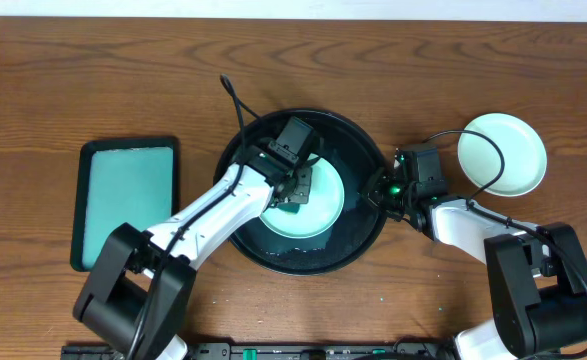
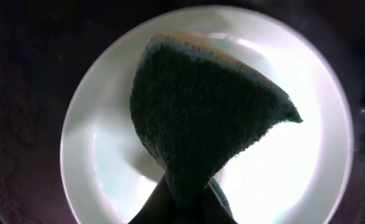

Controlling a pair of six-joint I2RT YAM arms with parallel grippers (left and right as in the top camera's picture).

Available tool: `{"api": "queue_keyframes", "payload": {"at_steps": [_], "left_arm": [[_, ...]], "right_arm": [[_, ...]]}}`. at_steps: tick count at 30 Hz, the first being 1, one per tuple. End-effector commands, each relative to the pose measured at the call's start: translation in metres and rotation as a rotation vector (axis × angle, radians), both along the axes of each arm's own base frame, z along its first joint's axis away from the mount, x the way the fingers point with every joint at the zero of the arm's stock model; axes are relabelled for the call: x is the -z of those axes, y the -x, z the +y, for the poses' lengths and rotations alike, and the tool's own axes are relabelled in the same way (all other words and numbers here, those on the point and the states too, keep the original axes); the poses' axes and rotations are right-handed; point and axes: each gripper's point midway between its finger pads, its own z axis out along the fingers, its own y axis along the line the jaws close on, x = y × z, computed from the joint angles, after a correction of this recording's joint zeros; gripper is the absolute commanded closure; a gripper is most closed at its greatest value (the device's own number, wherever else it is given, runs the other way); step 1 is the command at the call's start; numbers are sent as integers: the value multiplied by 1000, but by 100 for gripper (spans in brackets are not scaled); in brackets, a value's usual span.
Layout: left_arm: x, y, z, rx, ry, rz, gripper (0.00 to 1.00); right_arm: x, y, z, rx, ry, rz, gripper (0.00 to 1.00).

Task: Clean dirty plates on tray and stack at the side
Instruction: 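Scrub the green plate with the sponge while the right gripper holds it, then return the sponge to the basin with the left gripper and release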

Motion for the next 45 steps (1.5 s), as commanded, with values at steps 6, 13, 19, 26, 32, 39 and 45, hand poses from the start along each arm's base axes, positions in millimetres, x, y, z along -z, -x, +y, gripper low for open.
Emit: {"api": "queue_keyframes", "payload": {"at_steps": [6,13,19,26,32,39,45], "left_arm": [[-14,-25,24,-64,-121,-143,93],[-36,-36,29,-84,-125,-166,93],[-59,-35,30,-63,-114,-196,92],[-95,-32,59,-90,-190,-279,92],[-117,-25,120,-284,-198,-261,92],[-101,-4,177,-512,-70,-51,92],[-95,3,213,-654,49,40,92]], "right_arm": [[-6,1,11,-140,-7,-89,91],[-43,1,17,-212,-18,-188,56],[-68,8,11,-277,52,-275,42],[-56,28,4,-320,142,-210,39],[-50,41,15,-359,164,-181,39],[-49,48,25,-385,160,-172,38],[-47,52,24,-378,160,-144,38]]}}
